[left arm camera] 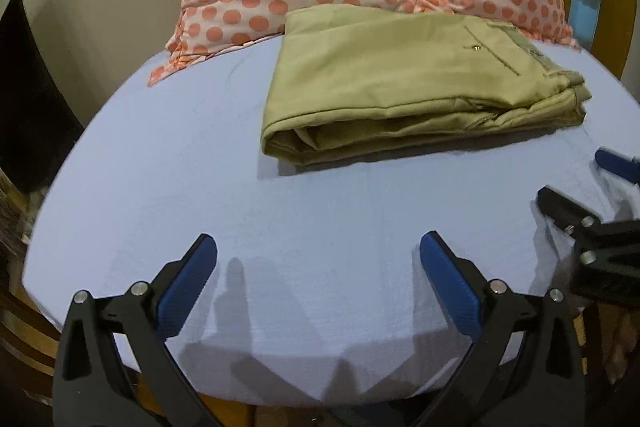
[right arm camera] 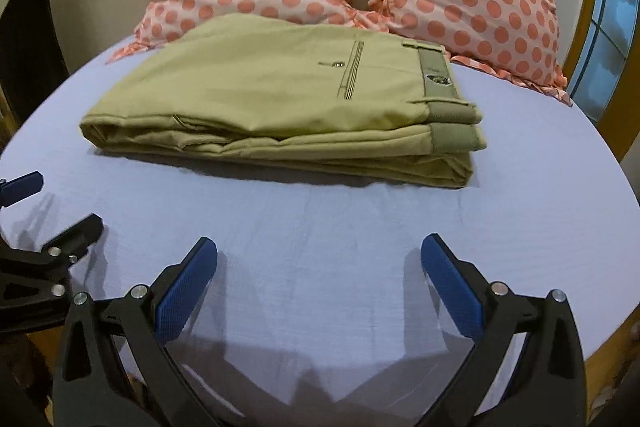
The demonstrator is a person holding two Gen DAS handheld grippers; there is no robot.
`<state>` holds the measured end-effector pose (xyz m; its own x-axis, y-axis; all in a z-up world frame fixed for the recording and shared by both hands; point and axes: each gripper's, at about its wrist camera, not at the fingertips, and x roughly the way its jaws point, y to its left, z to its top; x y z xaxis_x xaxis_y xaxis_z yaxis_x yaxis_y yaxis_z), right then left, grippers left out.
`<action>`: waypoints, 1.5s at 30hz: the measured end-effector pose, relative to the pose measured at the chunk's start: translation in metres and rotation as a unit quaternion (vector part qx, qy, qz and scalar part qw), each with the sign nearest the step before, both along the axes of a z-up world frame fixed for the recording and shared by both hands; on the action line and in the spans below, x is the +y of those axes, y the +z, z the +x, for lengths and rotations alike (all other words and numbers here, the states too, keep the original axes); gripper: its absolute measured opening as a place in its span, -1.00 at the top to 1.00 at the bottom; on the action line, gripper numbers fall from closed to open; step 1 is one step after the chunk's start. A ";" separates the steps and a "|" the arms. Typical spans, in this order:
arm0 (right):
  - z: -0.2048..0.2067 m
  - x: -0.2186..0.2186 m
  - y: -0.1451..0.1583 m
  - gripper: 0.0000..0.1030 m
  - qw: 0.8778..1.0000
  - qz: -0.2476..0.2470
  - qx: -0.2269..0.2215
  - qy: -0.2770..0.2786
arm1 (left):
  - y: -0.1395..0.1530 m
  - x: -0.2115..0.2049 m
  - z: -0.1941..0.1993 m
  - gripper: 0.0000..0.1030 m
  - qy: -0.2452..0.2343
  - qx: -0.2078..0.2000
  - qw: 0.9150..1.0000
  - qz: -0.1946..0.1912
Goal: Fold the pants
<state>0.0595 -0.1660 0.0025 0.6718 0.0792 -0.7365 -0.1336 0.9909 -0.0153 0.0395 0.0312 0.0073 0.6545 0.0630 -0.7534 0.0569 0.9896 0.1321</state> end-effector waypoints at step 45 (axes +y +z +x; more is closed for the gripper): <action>-0.010 -0.002 -0.004 -0.97 1.000 0.025 -0.005 -0.016 | -0.008 0.012 0.000 -0.97 -0.004 -0.007 0.998 -0.058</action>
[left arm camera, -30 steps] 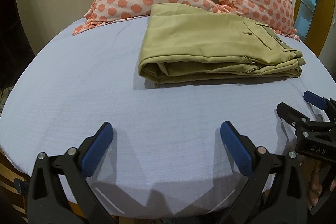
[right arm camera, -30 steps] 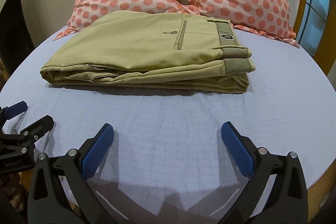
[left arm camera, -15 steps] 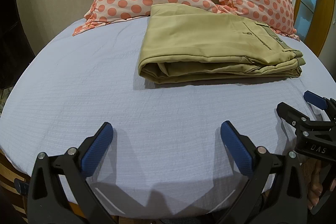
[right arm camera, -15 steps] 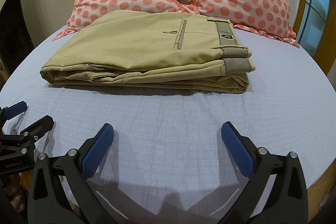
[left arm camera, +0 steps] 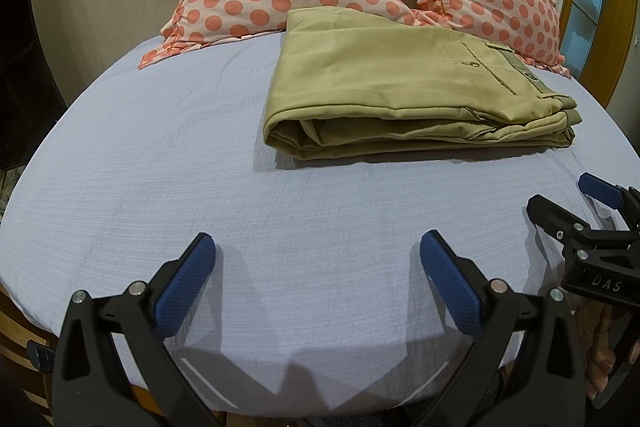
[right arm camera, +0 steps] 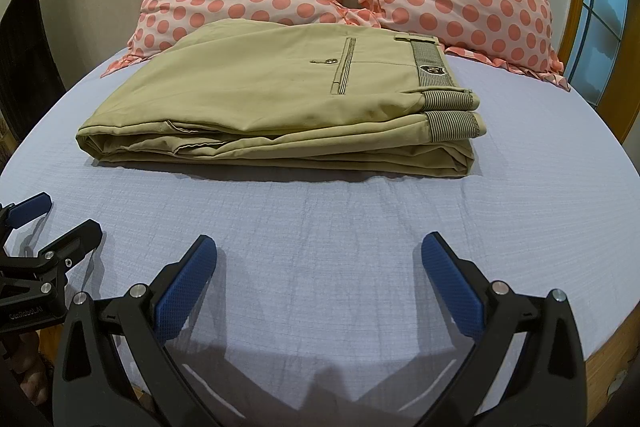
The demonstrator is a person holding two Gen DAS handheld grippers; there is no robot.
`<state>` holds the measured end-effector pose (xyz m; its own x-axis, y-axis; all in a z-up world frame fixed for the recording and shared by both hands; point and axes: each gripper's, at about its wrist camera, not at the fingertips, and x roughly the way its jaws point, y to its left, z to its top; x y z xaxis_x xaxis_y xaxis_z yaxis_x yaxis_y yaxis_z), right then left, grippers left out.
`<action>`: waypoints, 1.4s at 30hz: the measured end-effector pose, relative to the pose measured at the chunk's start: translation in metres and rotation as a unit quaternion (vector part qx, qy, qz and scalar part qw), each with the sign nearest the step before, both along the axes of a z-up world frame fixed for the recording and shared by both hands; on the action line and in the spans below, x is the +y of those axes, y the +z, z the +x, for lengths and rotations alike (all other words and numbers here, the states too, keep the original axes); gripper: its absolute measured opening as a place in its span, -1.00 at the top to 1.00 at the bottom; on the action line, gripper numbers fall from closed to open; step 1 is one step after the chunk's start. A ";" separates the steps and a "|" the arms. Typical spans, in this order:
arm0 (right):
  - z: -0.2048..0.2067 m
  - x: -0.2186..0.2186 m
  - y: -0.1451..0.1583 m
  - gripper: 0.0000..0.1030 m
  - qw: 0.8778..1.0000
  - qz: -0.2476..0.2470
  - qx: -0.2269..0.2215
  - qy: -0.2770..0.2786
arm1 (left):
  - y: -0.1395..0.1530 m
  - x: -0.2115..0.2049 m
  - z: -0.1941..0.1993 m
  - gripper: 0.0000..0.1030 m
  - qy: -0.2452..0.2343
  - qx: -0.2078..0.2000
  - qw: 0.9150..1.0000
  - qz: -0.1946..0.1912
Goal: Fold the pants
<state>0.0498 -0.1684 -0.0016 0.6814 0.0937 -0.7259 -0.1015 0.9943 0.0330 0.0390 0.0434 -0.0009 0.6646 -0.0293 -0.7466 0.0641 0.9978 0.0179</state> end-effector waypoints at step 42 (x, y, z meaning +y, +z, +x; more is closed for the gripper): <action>0.000 -0.001 0.000 -0.97 1.000 0.000 0.000 0.001 | 0.001 0.001 0.003 -0.97 0.003 0.003 1.000 -0.003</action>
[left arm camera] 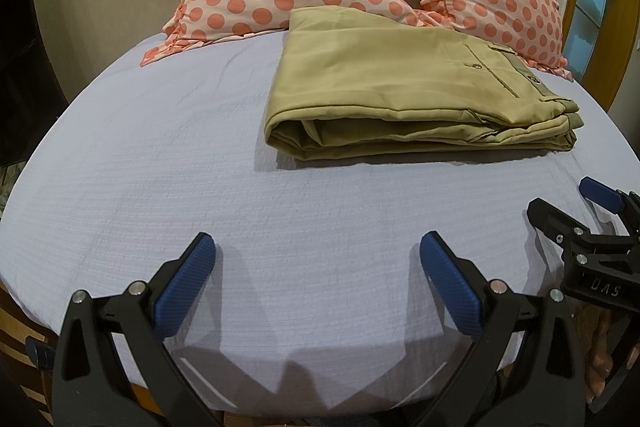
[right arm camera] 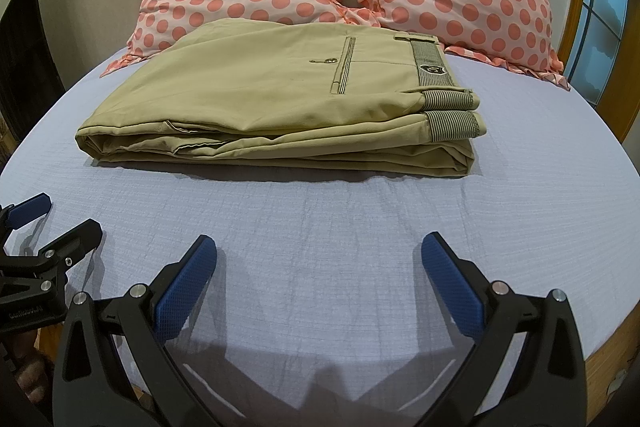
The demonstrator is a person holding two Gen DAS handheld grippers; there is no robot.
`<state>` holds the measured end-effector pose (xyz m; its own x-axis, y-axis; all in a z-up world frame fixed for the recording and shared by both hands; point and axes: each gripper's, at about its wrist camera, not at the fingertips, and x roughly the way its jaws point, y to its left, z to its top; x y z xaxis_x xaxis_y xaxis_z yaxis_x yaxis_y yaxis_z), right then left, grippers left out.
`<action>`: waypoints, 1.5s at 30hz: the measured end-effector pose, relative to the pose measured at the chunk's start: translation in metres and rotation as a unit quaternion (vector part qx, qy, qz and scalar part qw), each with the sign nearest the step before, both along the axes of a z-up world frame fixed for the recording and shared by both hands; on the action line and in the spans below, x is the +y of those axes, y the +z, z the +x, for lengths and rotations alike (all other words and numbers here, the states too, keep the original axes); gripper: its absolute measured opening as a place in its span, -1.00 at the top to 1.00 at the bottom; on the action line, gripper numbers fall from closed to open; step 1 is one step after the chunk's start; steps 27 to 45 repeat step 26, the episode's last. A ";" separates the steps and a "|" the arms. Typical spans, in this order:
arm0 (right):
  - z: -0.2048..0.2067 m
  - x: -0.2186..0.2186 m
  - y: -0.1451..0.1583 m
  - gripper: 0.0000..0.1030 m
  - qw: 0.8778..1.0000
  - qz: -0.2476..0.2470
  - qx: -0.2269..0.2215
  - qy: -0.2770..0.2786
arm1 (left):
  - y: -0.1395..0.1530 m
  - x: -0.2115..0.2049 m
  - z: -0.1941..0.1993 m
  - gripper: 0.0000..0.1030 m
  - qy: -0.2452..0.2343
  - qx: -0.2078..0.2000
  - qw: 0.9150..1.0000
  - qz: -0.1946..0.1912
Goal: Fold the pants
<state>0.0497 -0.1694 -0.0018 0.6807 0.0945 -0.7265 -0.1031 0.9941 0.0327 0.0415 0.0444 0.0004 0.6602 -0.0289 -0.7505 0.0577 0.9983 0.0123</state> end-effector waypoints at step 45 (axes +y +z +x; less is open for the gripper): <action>0.000 -0.001 0.000 -0.97 1.000 0.000 0.000 0.001 | 0.000 0.000 0.001 -0.97 0.001 -0.002 1.000 0.001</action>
